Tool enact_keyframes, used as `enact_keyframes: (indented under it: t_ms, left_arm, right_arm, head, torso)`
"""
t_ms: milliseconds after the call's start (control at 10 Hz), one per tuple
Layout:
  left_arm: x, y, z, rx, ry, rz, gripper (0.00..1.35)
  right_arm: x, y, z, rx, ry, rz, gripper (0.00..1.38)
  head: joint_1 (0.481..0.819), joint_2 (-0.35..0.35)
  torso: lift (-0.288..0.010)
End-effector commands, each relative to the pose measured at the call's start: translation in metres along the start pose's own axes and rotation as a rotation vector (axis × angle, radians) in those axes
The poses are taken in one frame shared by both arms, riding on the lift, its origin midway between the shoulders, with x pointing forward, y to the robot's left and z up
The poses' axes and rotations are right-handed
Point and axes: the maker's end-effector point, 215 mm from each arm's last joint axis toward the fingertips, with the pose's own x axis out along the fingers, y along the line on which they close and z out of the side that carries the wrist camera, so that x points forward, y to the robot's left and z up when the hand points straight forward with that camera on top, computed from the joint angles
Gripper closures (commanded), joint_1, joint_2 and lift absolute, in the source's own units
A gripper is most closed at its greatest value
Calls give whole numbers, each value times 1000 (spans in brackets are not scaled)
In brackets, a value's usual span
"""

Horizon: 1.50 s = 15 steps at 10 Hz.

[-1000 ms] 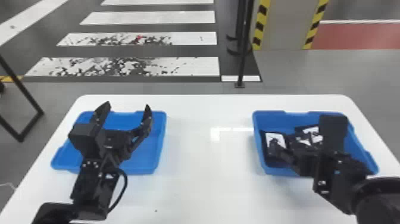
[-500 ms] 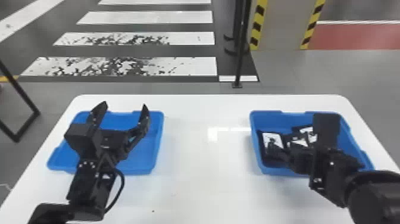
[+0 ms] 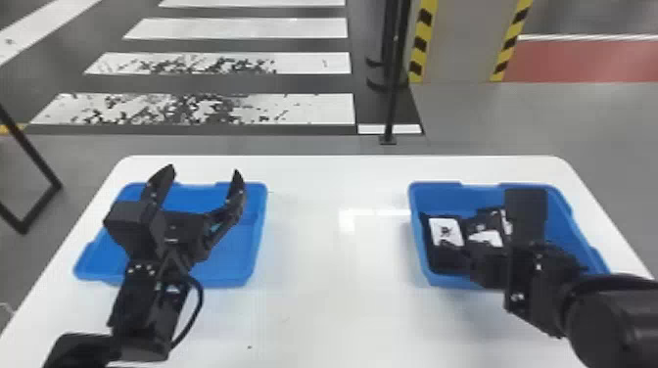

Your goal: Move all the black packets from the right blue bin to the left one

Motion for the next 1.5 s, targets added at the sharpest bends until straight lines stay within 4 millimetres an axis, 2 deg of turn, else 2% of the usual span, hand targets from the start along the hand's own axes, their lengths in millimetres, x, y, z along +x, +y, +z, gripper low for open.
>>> enact_keyframes:
  t_ms: [0, 100, 200, 300, 400, 500, 600, 800, 1000, 1100, 1200, 1400]
  left_arm:
    - [0, -1, 0, -1, 1, -2, 94]
    - [0, -1, 0, -1, 1, -2, 94]
    - [0, -2, 0, -1, 1, -4, 94]
    - [-1, -2, -1, -1, 3, -4, 94]
    - [-1, -2, -1, -1, 1, -4, 94]
    - [-1, -4, 0, -2, -2, -6, 94]
    - [-1, -4, 0, -2, -2, -6, 94]
    - [-2, -4, 0, -8, -2, -5, 94]
    - [-1, -12, 8, -61, -29, -17, 94]
    - [-1, -18, 15, -121, -36, -27, 101]
    - [0, -29, 20, -203, -27, -48, 102]
    - [0, -41, 52, -389, -88, -85, 167]
  right_arm:
    - [2, 5, -11, -6, 50, 10, 702]
    - [4, 3, -17, -17, 86, 5, 753]
    - [7, 3, -22, -10, 105, 8, 886]
    - [7, 4, -22, -10, 101, 11, 895]
    - [7, 4, -13, -8, 66, 16, 1027]
    - [2, 11, 1, -10, 14, 29, 1184]
    - [-3, 17, 21, 8, -59, 46, 1179]
    - [-6, 15, 53, 58, -197, 61, 1184]
    - [-28, 14, 81, 107, -361, 87, 1184]
    - [-37, 21, 88, 134, -399, 154, 1184]
    - [-43, 44, 96, 152, -419, 280, 1184]
    - [-66, 98, 108, 65, -410, 473, 1184]
  head:
    - [695, 26]
    - [695, 29]
    - [695, 31]
    - [695, 30]
    - [695, 30]
    - [695, 30]
    - [695, 32]
    - [695, 37]
    - [695, 34]
    - [695, 29]
    - [695, 26]
    - [695, 43]
  torso:
    - [-140]
    - [-140]
    - [-140]
    - [-140]
    - [-140]
    - [-140]
    - [-140]
    - [-140]
    - [-140]
    - [-140]
    - [-140]
    - [-140]
